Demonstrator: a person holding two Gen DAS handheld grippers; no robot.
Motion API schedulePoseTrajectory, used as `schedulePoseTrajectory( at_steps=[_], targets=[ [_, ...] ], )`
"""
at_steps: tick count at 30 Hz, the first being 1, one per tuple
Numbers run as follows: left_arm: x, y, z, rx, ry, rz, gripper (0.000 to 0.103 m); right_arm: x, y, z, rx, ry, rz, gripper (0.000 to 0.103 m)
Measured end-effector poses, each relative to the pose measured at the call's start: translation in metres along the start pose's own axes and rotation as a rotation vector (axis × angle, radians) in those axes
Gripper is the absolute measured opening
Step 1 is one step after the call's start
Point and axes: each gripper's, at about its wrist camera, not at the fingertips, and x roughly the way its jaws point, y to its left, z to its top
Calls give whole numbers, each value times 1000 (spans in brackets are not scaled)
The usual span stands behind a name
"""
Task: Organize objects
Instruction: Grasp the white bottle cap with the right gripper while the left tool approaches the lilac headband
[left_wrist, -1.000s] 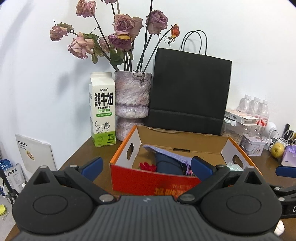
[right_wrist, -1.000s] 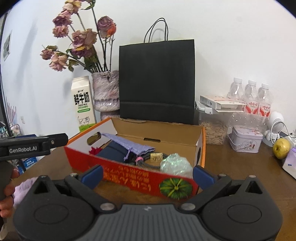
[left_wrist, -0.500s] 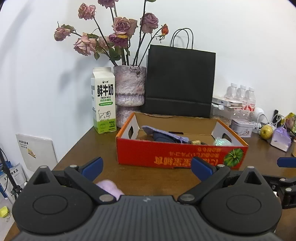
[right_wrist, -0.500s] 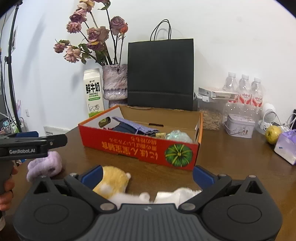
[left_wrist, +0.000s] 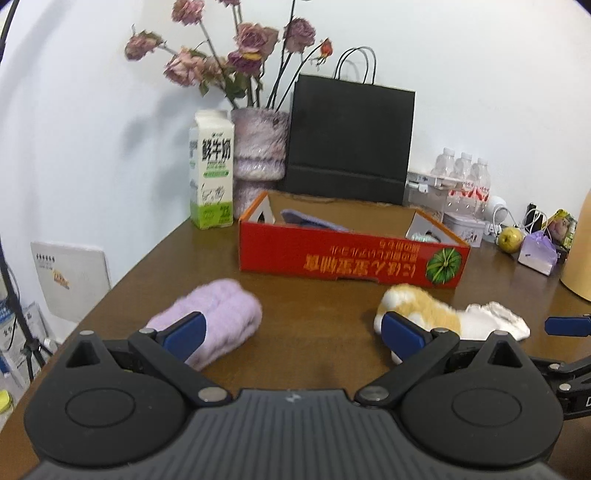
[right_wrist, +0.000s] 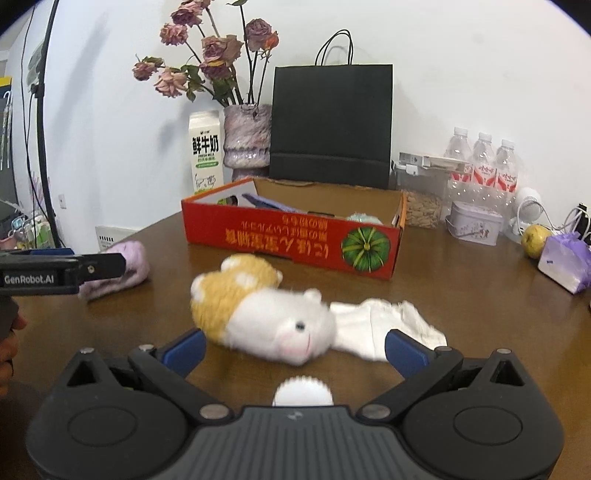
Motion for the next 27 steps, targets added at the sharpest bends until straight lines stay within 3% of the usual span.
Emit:
schedulePoseTrajectory(
  at_steps=[10, 13, 15, 22, 26, 27],
  targets=[
    [-19, 3, -24, 50, 50, 16, 103, -10, -4, -25, 18, 76, 9, 103],
    [-22, 3, -27, 63, 58, 10, 103, -9, -5, -28, 21, 93, 17, 99],
    [-23, 4, -27, 58, 53, 11, 103, -6, -6, -27, 34, 104, 25, 88],
    [-22, 5, -27, 52, 60, 4, 103, 7, -7, -23, 44, 137, 24, 69],
    [-22, 5, -27, 47, 59, 2, 103, 14, -3, -19, 23, 137, 6, 39],
    [-22, 5, -27, 46, 59, 2, 103, 15, -3, -19, 23, 137, 9, 39]
  ],
)
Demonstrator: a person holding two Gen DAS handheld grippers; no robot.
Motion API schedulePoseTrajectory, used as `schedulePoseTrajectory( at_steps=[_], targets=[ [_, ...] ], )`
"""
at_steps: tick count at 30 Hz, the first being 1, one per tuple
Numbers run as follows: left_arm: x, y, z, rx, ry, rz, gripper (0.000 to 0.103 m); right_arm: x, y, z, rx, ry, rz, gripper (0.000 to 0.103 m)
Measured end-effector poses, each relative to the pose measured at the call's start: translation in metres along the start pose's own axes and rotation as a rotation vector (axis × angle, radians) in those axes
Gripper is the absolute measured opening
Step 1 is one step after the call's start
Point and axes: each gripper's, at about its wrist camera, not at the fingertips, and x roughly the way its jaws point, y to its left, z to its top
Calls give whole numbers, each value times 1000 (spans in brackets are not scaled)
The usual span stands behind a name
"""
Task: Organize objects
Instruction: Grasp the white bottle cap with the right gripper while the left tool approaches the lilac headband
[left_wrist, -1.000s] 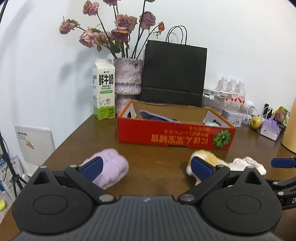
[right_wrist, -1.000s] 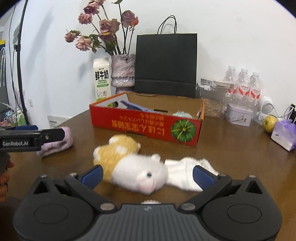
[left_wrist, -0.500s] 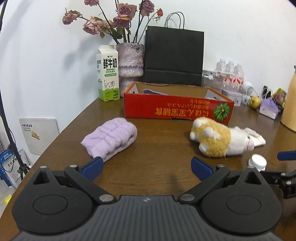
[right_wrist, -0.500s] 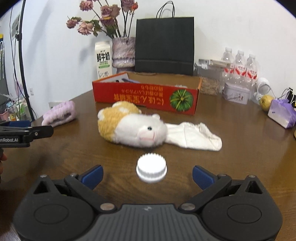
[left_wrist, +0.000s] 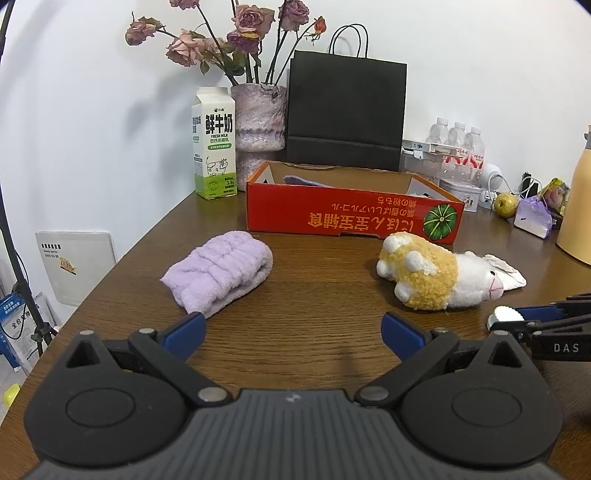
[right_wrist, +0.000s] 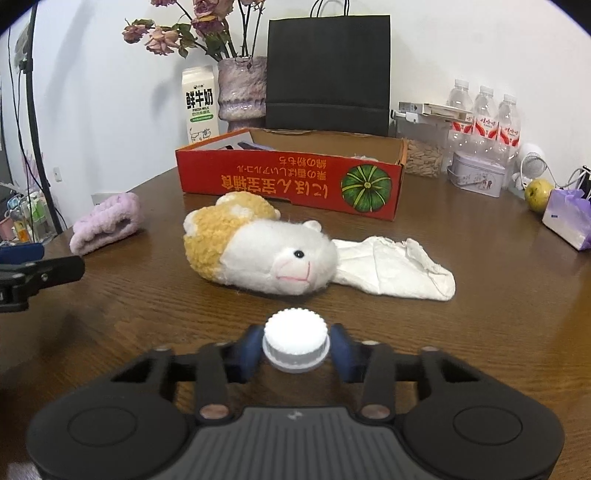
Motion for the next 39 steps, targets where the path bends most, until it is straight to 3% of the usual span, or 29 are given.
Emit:
schedulePoseTrajectory(
  at_steps=[20, 26, 30, 39],
  targets=[
    [0, 8, 3, -31, 5, 17, 103, -16, -2, -1, 9, -108, -56, 39],
    [6, 21, 17, 42, -5, 80, 103, -17, -3, -2, 14, -114, -54, 39],
    [21, 31, 31, 103, 6, 138, 103, -17, -4, -2, 20, -111, -54, 39],
    [78, 50, 43, 104, 74, 118, 103, -16, -5, -2, 27, -108, -59, 39]
  ],
)
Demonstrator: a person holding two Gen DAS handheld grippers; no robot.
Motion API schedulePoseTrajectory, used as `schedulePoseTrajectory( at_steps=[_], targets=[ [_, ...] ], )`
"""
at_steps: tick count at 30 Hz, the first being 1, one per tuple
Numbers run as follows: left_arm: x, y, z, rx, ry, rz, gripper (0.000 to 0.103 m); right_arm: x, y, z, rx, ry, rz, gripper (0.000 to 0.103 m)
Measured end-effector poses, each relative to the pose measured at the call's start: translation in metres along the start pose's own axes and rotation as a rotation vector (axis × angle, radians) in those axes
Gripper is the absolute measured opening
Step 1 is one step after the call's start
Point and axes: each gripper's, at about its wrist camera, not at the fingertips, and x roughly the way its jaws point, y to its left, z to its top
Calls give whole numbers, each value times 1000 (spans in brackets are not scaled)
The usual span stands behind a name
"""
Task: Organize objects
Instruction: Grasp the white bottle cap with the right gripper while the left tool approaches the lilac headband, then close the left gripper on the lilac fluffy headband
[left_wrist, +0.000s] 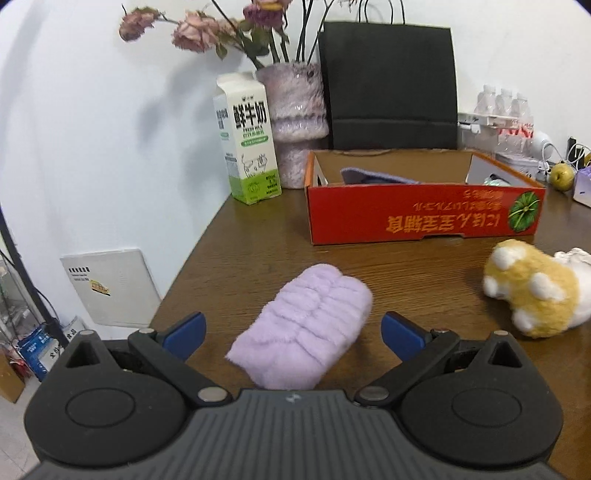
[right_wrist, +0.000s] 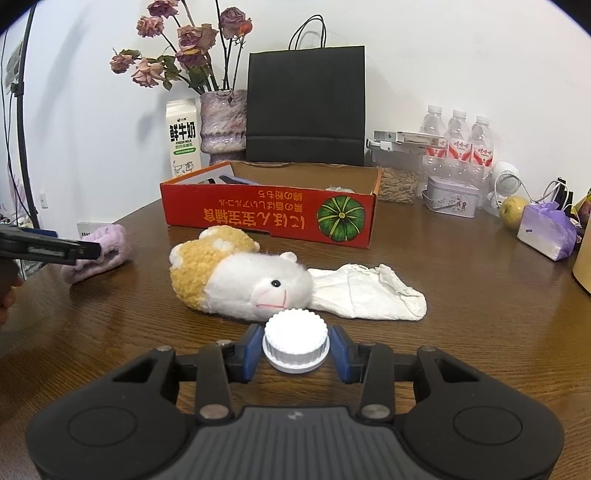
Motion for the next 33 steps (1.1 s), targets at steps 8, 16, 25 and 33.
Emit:
schedulePoseTrajectory(
  at_steps=[8, 16, 25, 33],
  targets=[
    [16, 18, -7, -105, 52, -118, 55, 2, -1, 0, 5, 9, 2, 39],
    [-33, -9, -21, -99, -56, -147, 32, 0, 0, 0, 6, -2, 6, 39],
    [-86, -54, -43, -117, -132, -157, 32, -4, 1, -1, -4, -27, 13, 39],
    [-90, -65, -45, -141, -126, -144, 32, -10, 4, -2, -23, -61, 21, 39]
  ],
)
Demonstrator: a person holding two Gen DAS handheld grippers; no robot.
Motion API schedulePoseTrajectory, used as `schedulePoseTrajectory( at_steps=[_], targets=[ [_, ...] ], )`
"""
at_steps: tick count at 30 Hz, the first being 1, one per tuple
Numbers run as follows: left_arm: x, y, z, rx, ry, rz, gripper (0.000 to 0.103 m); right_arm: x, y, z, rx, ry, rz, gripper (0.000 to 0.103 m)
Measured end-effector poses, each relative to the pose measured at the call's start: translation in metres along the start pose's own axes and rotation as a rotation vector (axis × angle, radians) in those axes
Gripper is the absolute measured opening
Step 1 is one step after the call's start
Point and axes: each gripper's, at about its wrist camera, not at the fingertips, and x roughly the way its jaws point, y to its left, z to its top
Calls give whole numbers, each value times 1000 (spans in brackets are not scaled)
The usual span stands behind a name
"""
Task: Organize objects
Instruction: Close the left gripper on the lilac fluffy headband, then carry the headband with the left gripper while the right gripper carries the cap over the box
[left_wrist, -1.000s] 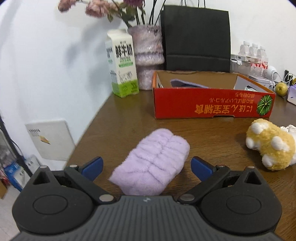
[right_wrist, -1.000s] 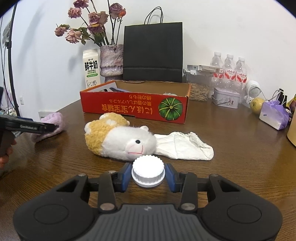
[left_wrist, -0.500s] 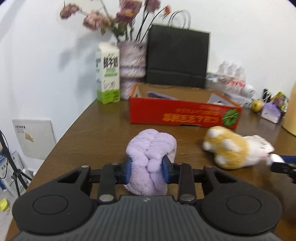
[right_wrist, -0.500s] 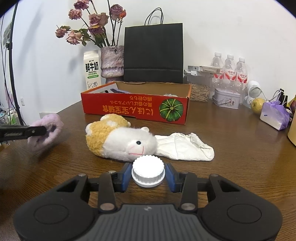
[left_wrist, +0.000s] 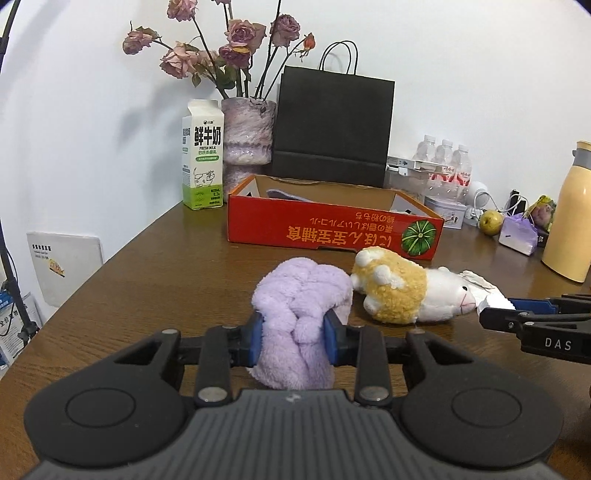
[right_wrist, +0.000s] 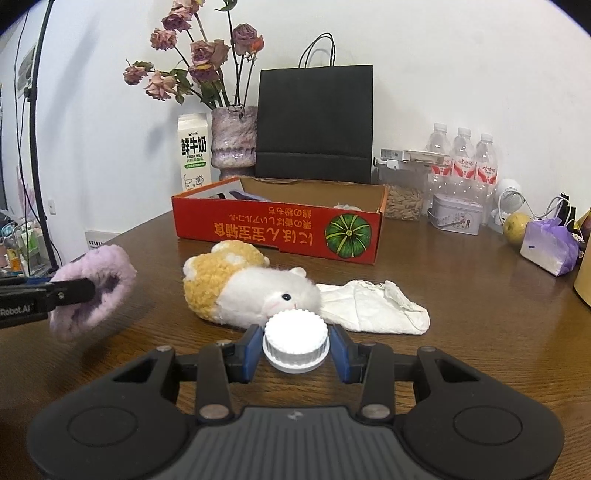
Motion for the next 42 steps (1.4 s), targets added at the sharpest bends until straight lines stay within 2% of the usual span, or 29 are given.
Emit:
schedulePoseTrajectory(
  at_steps=[9, 22, 42],
  targets=[
    [-3, -13, 9, 0, -15, -7, 32, -7, 1, 10, 10, -41, 22, 39],
    [4, -26, 41, 9, -64, -9, 32, -4, 10, 35, -21, -71, 45, 39],
    [48, -32, 89, -1, -78, -1, 33, 33, 9, 83, -31, -113, 47, 39]
  ],
)
